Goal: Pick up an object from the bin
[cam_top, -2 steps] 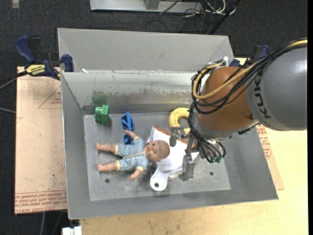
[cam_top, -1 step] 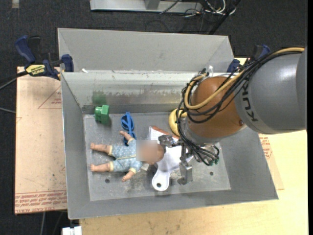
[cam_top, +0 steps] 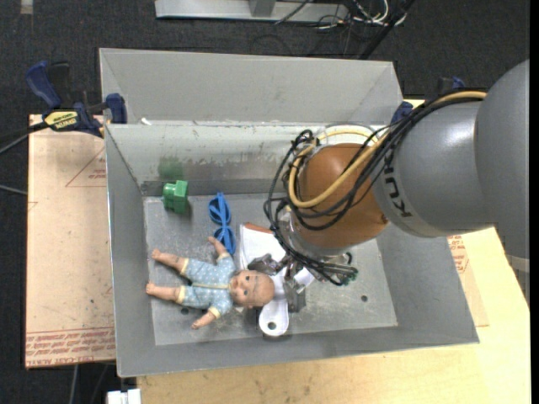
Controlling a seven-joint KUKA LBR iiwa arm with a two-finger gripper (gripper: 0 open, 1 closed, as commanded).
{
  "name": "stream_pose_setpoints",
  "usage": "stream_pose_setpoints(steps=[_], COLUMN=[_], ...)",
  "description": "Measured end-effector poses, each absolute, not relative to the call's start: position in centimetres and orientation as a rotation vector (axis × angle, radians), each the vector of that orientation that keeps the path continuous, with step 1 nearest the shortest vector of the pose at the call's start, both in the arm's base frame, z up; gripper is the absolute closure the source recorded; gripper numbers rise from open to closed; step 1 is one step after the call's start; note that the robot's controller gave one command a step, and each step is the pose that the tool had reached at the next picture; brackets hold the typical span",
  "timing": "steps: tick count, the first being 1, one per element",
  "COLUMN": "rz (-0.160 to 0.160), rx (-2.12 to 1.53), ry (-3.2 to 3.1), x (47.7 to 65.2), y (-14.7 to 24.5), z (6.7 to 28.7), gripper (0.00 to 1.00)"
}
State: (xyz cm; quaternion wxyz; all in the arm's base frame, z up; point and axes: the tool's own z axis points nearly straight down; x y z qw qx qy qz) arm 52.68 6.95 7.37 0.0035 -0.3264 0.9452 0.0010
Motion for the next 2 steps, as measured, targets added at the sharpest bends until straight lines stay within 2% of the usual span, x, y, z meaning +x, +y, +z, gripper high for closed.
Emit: stream_pose_setpoints(steps=[1, 2], rz=[0.003, 0.003], rx=[-1.022, -1.026], ry=[2.963, 2.952], x=[52.7, 52.1], y=[7.0, 8.4], z=[7.4, 24.1], gripper=[1.00, 1.00])
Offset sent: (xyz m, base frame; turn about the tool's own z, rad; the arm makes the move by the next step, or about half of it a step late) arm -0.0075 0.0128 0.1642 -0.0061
